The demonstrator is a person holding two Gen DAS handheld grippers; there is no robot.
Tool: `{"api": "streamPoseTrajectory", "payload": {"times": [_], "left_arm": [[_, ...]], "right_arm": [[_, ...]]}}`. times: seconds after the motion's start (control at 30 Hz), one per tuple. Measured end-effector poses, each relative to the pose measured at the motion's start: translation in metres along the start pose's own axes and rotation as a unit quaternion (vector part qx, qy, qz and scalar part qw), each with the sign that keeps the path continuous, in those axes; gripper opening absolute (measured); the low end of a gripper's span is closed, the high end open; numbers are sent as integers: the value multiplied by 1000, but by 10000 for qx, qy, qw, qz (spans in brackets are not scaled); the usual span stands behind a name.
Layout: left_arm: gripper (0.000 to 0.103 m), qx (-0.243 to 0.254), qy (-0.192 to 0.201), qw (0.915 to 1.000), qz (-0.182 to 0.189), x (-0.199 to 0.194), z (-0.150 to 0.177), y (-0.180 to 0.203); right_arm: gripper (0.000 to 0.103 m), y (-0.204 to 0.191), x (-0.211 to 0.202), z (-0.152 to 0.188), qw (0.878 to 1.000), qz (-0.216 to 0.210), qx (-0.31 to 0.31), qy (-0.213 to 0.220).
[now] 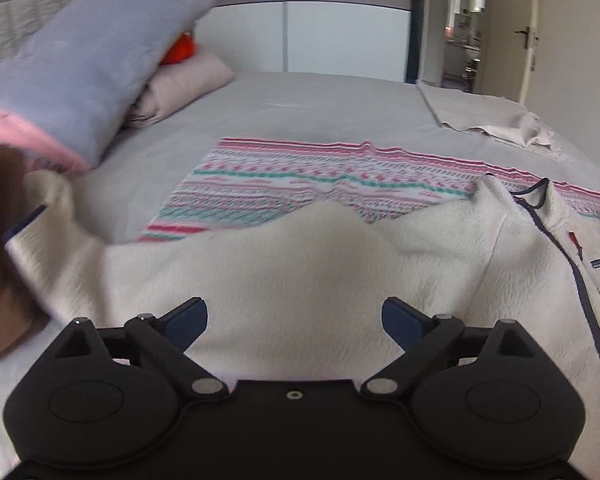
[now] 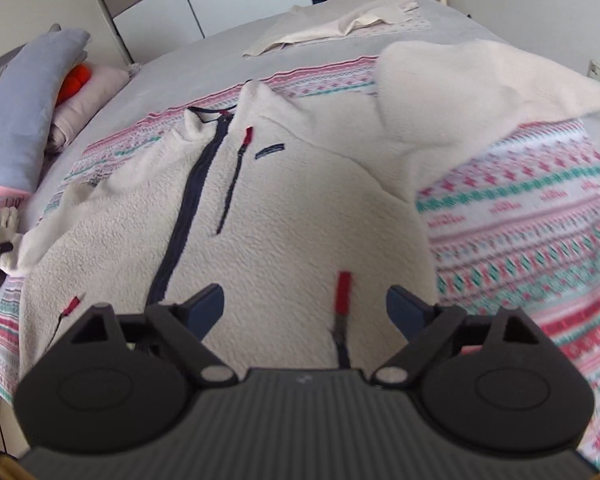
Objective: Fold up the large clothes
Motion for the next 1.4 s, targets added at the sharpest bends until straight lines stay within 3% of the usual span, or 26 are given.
{"api": "streamPoseTrajectory", "payload": {"times": [0.13,0.33,0.6,0.7,0.77,0.8,0.9,0.97,1.0,1.03,1.1,1.17,1.23,1.33,1.4], "left_arm": [[94,176,-61,9997,151,49,-32,-1],[94,417,-327,9972,521,121,-67,-2],[92,356,-828,9877,1282,162,-62,-10],[91,271,-797,9828,1646,161,-58,-10],[71,387,-805,9795,1804,160,-54,-5],[68,435,-810,9792,1810,160,-52,-3],[52,453,-727,9818,1693,161,-47,-1],[37,208,-610,9854,1577,161,-43,-4],[34,10,-531,9879,1456,160,-40,-6],[26,-135,-471,9895,1362,159,-37,-6],[18,-190,-220,9938,1078,152,-31,0],[14,115,179,9972,723,140,-30,14],[13,415,757,9954,413,125,-37,25],[13,776,1693,9825,-70,111,-53,35],[13,977,1802,9780,-394,125,-60,39]], "right_arm": [[91,-10,28,-34,9994,153,-319,-64],[92,-18,83,-101,9974,34,-669,267],[94,-68,190,-187,9938,-215,-962,513],[94,-108,223,-209,9898,-659,-1100,619],[94,-140,242,-214,9837,-1071,-1301,630],[94,-157,251,-216,9806,-1215,-1411,614],[90,-198,283,-220,9765,-1408,-1531,559],[79,-213,305,-221,9801,-1346,-1365,507],[62,-217,316,-221,9829,-1294,-1232,440],[37,-221,325,-221,9848,-1287,-1107,372],[11,-222,332,-215,9866,-1183,-1004,498],[7,-220,323,-211,9870,-860,-969,953],[6,-217,302,-213,9810,-654,-816,1637],[6,-224,274,-220,9616,-384,-926,2554],[6,-234,273,-222,9539,-196,-1129,2772]]}}
Point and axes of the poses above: each gripper's, at about its wrist camera, not at the fingertips, and x roughly the way its jaws point, y to its right, z to its underside, the point moved 4 cm from there along x, roughly the way its jaws point, and after that the axes turned 6 degrees about z, right-handed, at the moved point
